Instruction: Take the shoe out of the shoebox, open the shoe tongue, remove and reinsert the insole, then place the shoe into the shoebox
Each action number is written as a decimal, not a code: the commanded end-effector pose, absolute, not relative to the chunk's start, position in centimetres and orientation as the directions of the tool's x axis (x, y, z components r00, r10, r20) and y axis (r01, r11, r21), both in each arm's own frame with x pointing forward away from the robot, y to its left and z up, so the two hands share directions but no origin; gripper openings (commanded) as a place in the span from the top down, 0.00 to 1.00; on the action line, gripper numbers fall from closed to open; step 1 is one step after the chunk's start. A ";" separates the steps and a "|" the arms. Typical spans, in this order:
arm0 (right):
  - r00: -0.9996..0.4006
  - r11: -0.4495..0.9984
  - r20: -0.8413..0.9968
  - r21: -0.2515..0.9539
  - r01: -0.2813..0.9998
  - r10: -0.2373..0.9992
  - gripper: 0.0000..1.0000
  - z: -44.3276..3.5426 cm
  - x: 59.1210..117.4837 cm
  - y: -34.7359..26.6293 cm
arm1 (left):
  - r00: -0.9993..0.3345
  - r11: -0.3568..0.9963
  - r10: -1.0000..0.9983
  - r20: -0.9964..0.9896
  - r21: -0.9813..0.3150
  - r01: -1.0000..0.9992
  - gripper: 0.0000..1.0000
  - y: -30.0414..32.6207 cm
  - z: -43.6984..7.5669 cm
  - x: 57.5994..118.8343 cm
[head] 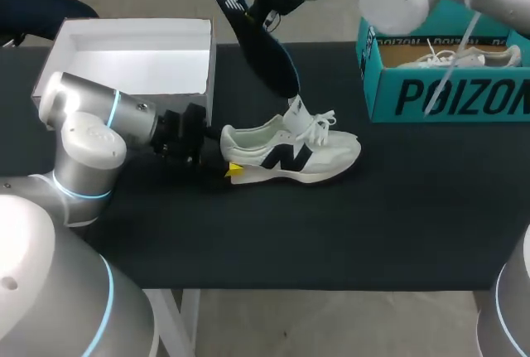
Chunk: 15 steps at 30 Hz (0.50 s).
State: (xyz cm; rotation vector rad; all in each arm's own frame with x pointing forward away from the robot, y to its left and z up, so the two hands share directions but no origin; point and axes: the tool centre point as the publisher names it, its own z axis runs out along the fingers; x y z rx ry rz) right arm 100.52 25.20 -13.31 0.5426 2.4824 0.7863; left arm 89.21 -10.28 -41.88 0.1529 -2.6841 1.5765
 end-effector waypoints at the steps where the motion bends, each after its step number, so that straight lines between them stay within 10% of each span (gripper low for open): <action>1: -0.787 0.724 -0.321 0.654 0.218 0.527 1.00 -9.9 98.2 23.0 | -0.995 0.485 -0.073 0.072 -0.869 -0.098 1.00 -10.3 -41.9 89.3; 15: -0.836 0.523 -0.157 0.834 0.173 0.526 1.00 -5.3 95.3 21.8 | -0.995 0.485 -0.073 0.072 -0.869 -0.098 1.00 -10.3 -41.9 89.3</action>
